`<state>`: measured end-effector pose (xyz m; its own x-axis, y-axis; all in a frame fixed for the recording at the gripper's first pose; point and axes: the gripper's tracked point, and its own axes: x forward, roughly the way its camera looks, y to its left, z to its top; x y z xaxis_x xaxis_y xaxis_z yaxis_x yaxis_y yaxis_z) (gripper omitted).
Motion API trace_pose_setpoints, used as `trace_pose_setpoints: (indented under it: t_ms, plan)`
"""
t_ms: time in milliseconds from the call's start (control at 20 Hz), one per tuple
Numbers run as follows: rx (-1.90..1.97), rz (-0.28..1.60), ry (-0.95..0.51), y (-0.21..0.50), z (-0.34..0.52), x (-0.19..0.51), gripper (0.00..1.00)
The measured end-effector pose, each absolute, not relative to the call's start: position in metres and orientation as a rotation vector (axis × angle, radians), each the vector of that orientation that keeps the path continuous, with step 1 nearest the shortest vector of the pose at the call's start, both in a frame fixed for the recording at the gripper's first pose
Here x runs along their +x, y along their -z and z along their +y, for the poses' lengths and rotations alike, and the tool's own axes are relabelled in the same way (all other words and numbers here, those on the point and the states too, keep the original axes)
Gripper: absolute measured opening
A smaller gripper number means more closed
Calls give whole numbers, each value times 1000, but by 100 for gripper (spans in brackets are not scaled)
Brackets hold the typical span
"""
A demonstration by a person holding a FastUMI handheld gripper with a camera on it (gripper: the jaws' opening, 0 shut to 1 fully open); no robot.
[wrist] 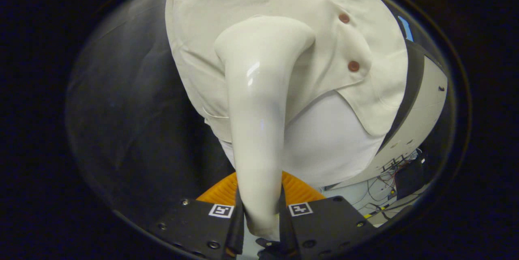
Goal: Iron the clothes twice with a garment steamer, once on the left side and once on the right side.
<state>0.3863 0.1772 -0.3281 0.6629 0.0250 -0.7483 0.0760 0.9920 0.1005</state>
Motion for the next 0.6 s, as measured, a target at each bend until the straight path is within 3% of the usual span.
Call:
trace_pose_setpoints:
  t_ms: [200, 600]
  plan:
    - [130, 834, 27, 318, 178, 375, 35]
    - [73, 742, 24, 229, 146, 305, 34]
